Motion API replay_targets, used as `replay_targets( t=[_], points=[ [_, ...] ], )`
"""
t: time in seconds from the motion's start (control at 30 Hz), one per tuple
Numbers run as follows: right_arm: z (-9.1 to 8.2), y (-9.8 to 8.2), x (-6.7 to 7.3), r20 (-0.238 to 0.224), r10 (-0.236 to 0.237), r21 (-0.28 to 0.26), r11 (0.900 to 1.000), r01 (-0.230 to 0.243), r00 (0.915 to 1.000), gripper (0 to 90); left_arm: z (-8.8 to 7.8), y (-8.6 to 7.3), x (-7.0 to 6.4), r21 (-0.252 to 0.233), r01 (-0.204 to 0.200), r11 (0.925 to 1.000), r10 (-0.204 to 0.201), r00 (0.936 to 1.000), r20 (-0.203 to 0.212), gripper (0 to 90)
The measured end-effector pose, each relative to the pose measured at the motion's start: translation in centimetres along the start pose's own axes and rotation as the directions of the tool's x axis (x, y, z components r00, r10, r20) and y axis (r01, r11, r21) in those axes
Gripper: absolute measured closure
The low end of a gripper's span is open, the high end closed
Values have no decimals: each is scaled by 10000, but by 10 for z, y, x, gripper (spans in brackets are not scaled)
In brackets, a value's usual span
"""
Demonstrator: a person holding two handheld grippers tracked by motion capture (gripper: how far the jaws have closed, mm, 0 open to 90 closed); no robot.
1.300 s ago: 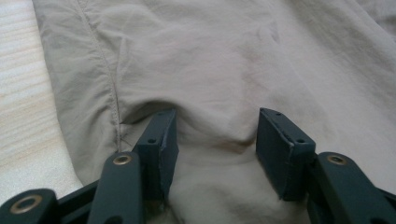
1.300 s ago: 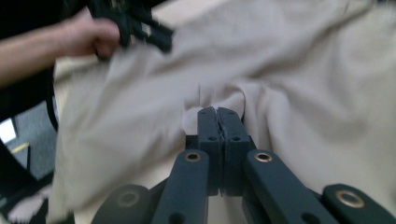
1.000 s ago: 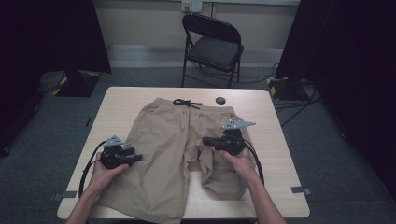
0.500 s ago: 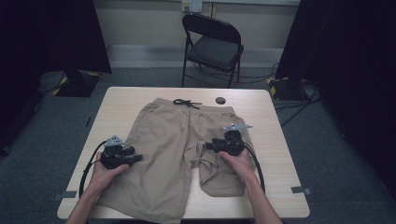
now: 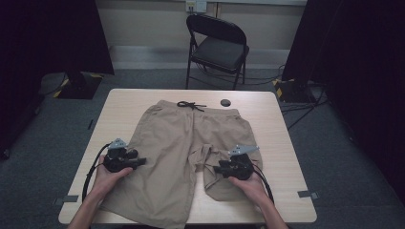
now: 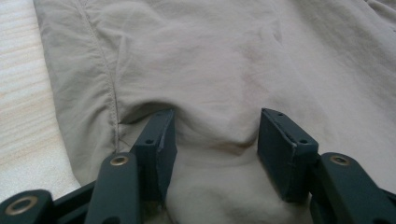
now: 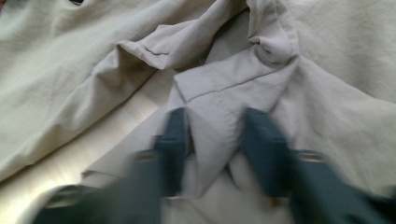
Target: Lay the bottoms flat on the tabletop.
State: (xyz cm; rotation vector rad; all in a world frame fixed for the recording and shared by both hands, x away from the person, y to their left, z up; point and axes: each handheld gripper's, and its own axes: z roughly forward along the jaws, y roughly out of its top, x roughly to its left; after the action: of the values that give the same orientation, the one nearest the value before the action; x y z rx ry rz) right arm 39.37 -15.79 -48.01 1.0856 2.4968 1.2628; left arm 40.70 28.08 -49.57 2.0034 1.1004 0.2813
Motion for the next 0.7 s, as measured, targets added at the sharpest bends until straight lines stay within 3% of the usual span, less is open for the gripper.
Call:
replay_targets(
  t=[0.07, 0.23, 0.3, 0.4, 0.47, 0.57, 0.7],
  points=[
    [0, 4, -1, -57, 98, -299, 9995, -99, 9999, 868, 0, 0, 0, 32, -22, 10000, 22, 10000, -2, 466],
    [-9, 27, 15, -751, -185, -1255, 9921, 89, 9970, 900, 0, 0, 1, -34, 50, 10000, -50, 10000, 57, 466],
    [-9, 40, 29, -1254, -440, -1661, 9858, 228, 9911, 900, 0, 0, 1, -46, 51, 10000, -51, 10000, 46, 465],
    [-1, 64, 55, -1908, -1089, -1933, 9785, 714, 9756, 900, -1, 0, 1, -23, 66, 10000, -66, 10000, -13, 465],
    [10, 82, 74, -2298, -1549, -2000, 9737, 1091, 9608, 900, -2, 0, 2, -91, 124, 9999, -124, 9999, -14, 465],
    [33, 96, 92, -2739, -1775, -1825, 9746, 1301, 9452, 900, -5, 0, 5, -194, 225, 9996, -226, 9997, -28, 465],
    [81, 98, 106, -3197, -1494, -1015, 9872, 1230, 9357, 899, -7, 0, 7, -271, 317, 9991, -317, 9995, 5, 466]
  ],
)
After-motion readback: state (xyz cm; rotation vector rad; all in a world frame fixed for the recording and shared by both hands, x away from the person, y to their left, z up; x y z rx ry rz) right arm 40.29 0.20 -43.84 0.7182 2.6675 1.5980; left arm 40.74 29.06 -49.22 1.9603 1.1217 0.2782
